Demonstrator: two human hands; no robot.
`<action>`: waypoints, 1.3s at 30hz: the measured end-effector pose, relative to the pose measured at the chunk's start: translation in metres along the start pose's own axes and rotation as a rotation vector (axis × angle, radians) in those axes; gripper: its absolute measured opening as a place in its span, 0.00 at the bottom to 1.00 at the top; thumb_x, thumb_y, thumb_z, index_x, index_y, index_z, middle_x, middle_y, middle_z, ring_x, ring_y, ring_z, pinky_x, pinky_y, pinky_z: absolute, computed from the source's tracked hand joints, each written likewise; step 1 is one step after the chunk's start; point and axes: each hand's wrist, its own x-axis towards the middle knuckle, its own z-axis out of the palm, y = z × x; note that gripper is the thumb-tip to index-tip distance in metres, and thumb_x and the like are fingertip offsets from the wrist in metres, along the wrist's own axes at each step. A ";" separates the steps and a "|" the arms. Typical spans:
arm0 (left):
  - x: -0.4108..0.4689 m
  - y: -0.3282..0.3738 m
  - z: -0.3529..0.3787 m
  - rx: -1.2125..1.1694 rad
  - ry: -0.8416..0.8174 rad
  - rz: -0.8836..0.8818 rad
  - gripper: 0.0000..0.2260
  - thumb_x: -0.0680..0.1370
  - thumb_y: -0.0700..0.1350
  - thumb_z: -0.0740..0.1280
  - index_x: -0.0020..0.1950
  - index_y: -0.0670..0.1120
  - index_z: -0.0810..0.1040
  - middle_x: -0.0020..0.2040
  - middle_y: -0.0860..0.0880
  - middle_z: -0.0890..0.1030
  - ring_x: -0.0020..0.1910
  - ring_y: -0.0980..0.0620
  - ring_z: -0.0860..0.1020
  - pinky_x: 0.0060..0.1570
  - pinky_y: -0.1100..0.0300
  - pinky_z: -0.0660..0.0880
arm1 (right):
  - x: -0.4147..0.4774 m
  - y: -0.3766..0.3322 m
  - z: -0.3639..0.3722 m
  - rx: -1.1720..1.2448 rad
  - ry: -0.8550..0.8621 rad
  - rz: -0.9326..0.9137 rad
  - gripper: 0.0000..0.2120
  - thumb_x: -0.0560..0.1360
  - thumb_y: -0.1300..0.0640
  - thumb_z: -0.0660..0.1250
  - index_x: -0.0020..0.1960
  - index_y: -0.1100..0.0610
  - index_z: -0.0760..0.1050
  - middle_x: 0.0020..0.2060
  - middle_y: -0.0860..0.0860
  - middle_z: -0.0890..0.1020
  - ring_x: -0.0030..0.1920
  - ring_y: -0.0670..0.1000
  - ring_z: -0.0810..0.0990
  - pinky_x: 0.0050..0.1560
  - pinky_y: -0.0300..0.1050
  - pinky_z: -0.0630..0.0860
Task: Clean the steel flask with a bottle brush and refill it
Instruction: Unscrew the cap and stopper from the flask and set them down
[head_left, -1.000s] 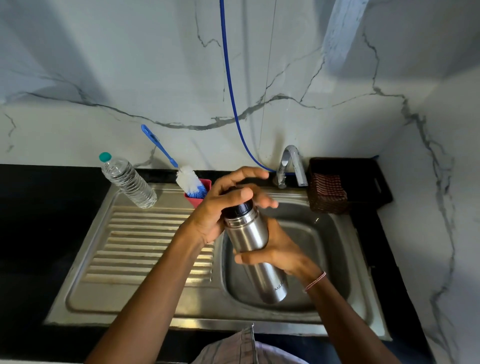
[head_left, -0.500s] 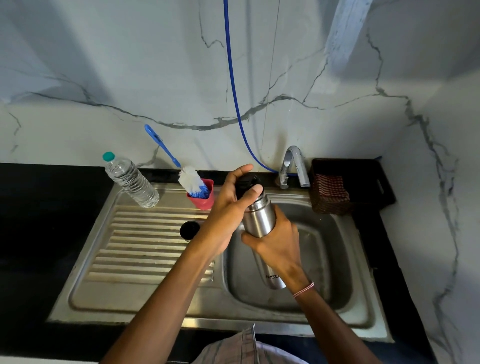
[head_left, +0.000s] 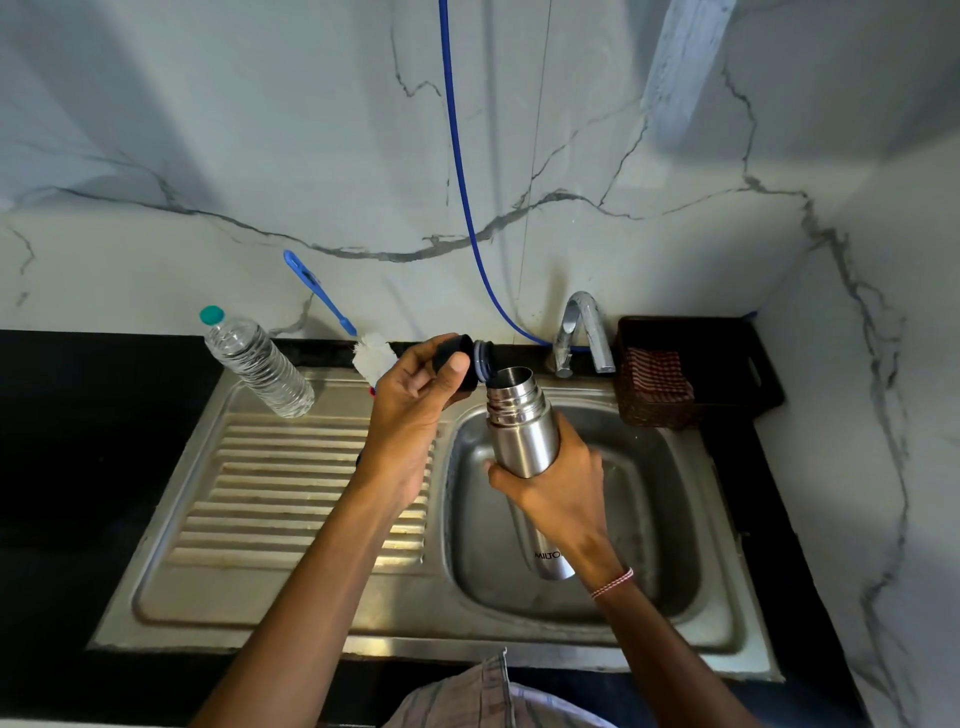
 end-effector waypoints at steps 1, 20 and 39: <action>0.000 0.000 -0.003 0.015 -0.003 0.002 0.24 0.74 0.49 0.74 0.67 0.43 0.79 0.61 0.44 0.85 0.63 0.45 0.82 0.56 0.58 0.79 | 0.000 0.001 0.000 0.003 0.000 -0.003 0.28 0.59 0.44 0.82 0.54 0.46 0.76 0.39 0.41 0.83 0.37 0.39 0.82 0.37 0.34 0.77; 0.008 -0.025 -0.046 0.444 -0.071 -0.056 0.26 0.69 0.39 0.81 0.66 0.51 0.81 0.60 0.51 0.85 0.63 0.53 0.81 0.64 0.55 0.79 | 0.001 0.016 -0.001 0.009 0.012 -0.012 0.28 0.58 0.44 0.81 0.55 0.44 0.76 0.41 0.40 0.83 0.39 0.41 0.82 0.43 0.47 0.84; 0.000 -0.093 -0.119 0.344 0.192 -0.088 0.28 0.67 0.34 0.82 0.64 0.47 0.80 0.56 0.50 0.87 0.58 0.50 0.84 0.59 0.53 0.80 | 0.000 0.026 0.023 0.060 -0.043 -0.021 0.27 0.60 0.52 0.85 0.53 0.45 0.74 0.40 0.40 0.82 0.39 0.38 0.82 0.35 0.29 0.76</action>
